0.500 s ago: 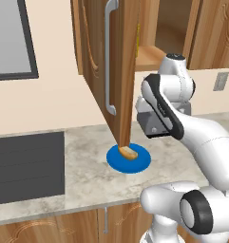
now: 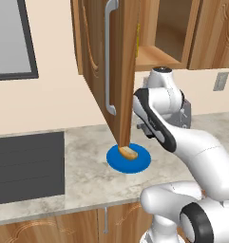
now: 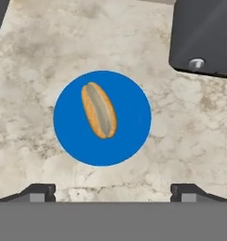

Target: Move the hot dog bun to the plate on the dining table and place the condiment next to that plate. Then navigate to the fridge and take the sausage and place it on the plate as well.

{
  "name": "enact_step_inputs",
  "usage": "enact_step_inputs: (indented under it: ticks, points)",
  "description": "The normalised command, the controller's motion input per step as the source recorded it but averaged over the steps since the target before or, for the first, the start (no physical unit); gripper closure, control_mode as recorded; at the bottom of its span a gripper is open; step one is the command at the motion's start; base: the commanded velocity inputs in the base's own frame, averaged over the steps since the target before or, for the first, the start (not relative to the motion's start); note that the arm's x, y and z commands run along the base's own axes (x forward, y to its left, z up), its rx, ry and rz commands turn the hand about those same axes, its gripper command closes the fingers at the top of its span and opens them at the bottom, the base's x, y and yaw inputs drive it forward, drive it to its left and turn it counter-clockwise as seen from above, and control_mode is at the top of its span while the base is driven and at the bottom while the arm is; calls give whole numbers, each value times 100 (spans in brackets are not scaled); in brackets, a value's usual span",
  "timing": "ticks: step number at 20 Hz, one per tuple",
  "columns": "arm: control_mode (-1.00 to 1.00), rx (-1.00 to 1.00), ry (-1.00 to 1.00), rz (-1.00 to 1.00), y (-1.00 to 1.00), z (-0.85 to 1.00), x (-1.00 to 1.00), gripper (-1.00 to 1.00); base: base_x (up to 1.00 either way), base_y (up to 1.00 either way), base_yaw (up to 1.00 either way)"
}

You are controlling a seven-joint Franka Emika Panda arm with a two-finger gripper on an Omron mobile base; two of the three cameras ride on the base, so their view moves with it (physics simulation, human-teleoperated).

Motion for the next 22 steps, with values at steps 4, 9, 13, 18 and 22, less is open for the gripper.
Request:
enact_step_inputs:
  ticks: [4, 9, 13, 18, 22]
  points:
    - [-100, -1, 3, 9, 32, -83, 20, -100, 0, 0, 0]
    - [-100, 0, 5, 4, 17, -71, 46, -100, 0, 0, 0]
    - [-100, 0, 5, 0, 1, -52, 47, -100, 0, 0, 0]
    - [-100, 0, 6, 0, 9, -50, 20, -100, 0, 0, 0]
    - [-100, 0, 5, 0, 8, -43, 4, -100, 0, 0, 0]
